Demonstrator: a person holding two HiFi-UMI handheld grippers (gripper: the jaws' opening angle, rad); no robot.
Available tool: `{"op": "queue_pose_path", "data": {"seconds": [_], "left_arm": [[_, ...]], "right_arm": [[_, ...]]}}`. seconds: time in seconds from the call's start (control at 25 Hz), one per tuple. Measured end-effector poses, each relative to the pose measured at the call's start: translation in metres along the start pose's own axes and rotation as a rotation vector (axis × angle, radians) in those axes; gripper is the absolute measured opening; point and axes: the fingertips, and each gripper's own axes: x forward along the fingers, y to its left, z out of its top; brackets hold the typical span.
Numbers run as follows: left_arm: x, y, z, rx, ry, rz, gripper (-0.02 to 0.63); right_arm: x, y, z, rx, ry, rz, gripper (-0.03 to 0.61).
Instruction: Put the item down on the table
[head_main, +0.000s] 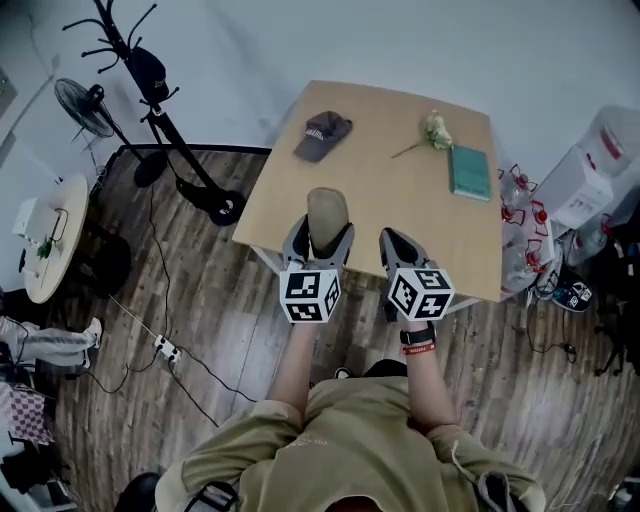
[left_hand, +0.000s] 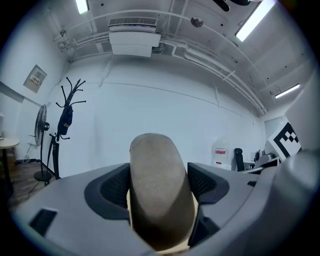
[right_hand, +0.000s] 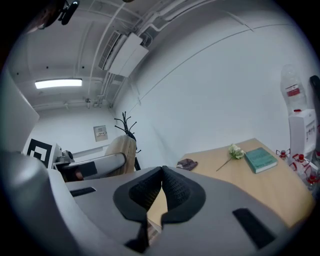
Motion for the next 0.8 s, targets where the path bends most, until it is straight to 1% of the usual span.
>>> {"op": "queue_pose_path", "data": {"seconds": [0.12,0.2,0.36,0.48,0.64,0.8], "left_arm": [[0.027,-0.010,-0.009,-0.009,0.032,-0.027,0.362],[0.048,-0.017,-0.014,-0.011,0.044,-0.039,0.362],[0.094,-0.020,-0.023,-0.012,0.053,-0.035,0.362],[0.131,-0.019,-0.030,-0.007,0.075,-0.033,0.362],[0.170,-0.012,-0.034,0.015,0.100,-0.033,0.362],[0.205,-0.008,-0.042,0.023,0.128,-0.048,0.362]], "right_arm": [[0.005,-0.029,-0.001,0.038,0.010,-0.045,0.017],[0.012,-0.050,0.005,0.049,0.004,-0.057,0.017],[0.038,-0.086,0.020,0.044,-0.009,-0.050,0.017],[0.062,-0.112,0.030,0.038,0.004,-0.047,0.017],[0.094,-0.134,0.045,0.029,-0.001,-0.047,0.017],[0.119,-0.158,0.050,0.034,0.009,-0.051,0.017]]}}
